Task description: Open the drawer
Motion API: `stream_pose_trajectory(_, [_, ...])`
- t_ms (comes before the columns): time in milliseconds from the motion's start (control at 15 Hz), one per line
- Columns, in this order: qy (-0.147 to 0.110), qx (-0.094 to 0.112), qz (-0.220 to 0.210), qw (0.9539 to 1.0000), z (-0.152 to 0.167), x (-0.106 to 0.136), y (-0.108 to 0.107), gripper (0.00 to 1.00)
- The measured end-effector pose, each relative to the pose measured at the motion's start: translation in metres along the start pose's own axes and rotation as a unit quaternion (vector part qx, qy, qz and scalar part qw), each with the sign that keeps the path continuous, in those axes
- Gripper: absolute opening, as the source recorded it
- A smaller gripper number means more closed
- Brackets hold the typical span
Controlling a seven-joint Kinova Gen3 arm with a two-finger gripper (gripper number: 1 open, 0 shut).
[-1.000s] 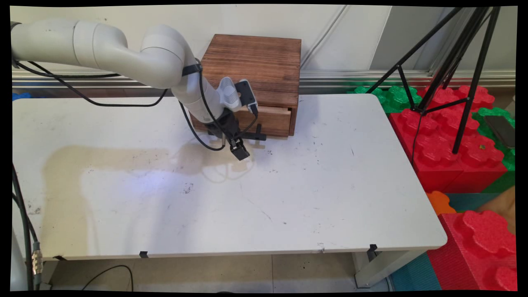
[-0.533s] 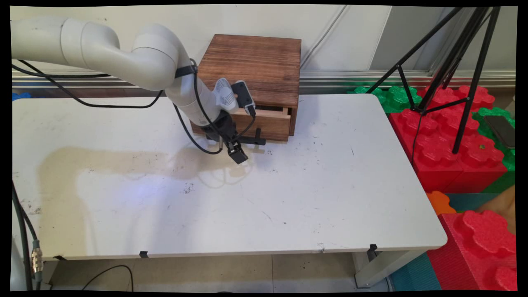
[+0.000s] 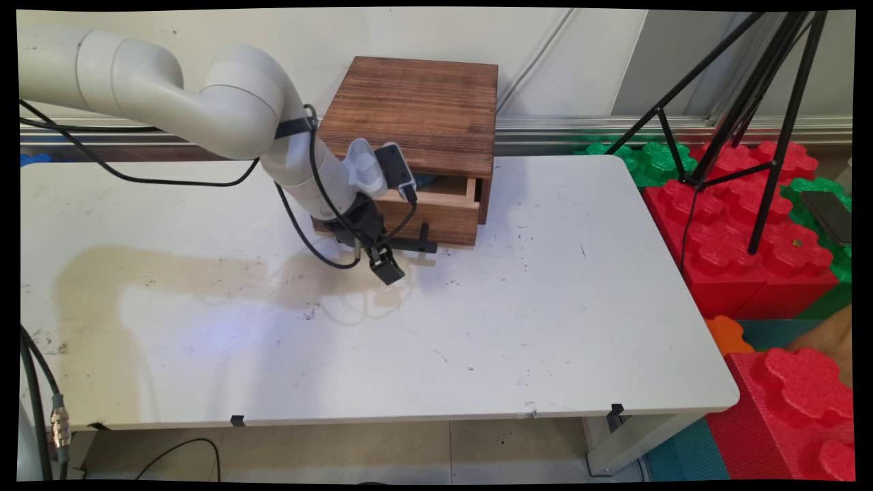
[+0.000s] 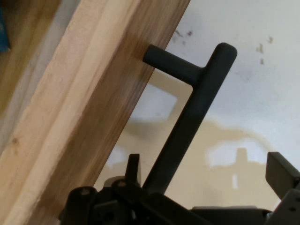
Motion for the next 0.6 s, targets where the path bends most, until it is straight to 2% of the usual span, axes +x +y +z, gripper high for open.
stream_pose_trajectory(600, [-0.008, -0.017, 0.001, 0.9998, -0.011, -0.014, 0.033, 1.00])
